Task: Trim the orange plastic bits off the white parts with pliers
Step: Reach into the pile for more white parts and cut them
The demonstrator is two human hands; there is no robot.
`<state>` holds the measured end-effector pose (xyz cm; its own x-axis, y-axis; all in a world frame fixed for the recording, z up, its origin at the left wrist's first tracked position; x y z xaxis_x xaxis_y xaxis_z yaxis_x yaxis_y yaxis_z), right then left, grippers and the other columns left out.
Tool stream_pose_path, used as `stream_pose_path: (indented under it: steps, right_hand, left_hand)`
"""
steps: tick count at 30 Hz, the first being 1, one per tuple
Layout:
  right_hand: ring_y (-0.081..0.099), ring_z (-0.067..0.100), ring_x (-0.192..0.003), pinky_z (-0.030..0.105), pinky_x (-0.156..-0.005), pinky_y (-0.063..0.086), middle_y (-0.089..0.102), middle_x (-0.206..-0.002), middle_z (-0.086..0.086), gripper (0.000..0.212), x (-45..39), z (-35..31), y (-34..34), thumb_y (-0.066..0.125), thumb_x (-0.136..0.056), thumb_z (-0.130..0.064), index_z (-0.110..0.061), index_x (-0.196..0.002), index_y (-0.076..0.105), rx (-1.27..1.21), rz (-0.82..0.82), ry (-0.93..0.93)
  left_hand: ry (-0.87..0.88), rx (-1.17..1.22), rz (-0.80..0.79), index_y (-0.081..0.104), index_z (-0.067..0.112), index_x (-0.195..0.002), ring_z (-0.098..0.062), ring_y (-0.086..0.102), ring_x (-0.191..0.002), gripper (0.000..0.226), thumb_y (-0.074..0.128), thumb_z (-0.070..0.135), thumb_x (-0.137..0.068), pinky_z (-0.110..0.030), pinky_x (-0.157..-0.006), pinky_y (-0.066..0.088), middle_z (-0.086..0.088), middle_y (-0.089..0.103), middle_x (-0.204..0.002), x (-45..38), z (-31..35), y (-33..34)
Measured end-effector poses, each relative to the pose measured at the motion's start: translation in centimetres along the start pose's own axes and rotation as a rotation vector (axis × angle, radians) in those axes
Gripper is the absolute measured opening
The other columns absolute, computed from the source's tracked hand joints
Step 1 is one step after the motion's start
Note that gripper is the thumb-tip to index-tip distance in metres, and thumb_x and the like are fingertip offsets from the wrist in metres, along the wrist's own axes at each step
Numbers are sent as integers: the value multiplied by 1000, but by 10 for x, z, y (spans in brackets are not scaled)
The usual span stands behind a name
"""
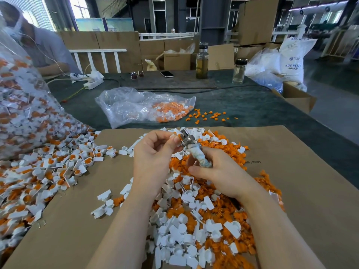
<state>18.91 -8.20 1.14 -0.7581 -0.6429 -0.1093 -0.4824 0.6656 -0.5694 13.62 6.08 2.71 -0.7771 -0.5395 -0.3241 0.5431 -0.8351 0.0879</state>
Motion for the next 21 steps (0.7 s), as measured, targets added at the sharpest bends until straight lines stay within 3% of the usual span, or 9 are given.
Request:
stream_pose_path:
  steps: [7,11,13,17,21]
  right_hand:
    - [61,19,-72,41,-68,51,65,-86,2,6,-3,2,2,64,-91,-22,-21,-96,63,39,24,-14]
    - [55,2,-63,20,-55,44,61,-80,-7,5,-4,2,4,62,-92,-20,-23,-94,64,67,38,-40]
    - [51,-2,-57,17,-50,39,58,-76,-8,5,-4,4,4,61,-92,-19,-20,-95,65,80,44,-43]
    - [49,-1,-54,16,-49,36,58,-76,-7,6,-6,5,4,60,-93,-20,-18,-96,65,110,58,-41]
    - [51,4,-60,25,-55,40,59,-76,-7,8,-7,7,4,60,-92,-26,-20,-96,64,173,96,-37]
  left_hand:
    - [-6,12,4,69,10,-84,-2,68,-63,7,69,5,-89,-12,-61,51,8,72,-67,0,1,-2]
    - [-6,24,13,68,11,-83,-1,67,-62,9,68,4,-90,-12,-61,51,9,71,-66,1,1,-2]
    - [-2,15,19,69,11,-84,0,67,-62,9,68,5,-90,-11,-61,51,9,71,-66,1,0,-2]
    - [-9,23,23,69,12,-83,1,66,-62,10,68,5,-90,-11,-61,51,10,71,-66,0,-1,-1]
    - [-107,57,10,70,12,-84,-2,67,-63,7,69,7,-90,-14,-62,53,8,72,-68,-3,-10,-3]
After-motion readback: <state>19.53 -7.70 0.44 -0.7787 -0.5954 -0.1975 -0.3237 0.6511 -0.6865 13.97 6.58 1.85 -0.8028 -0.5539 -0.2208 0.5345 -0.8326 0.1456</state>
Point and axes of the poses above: each hand's wrist, its own x-axis away from the middle knuckle, its own y-axis out of the palm, z = x × y, the point moved 6 cm from there along -x, towards the middle knuckle
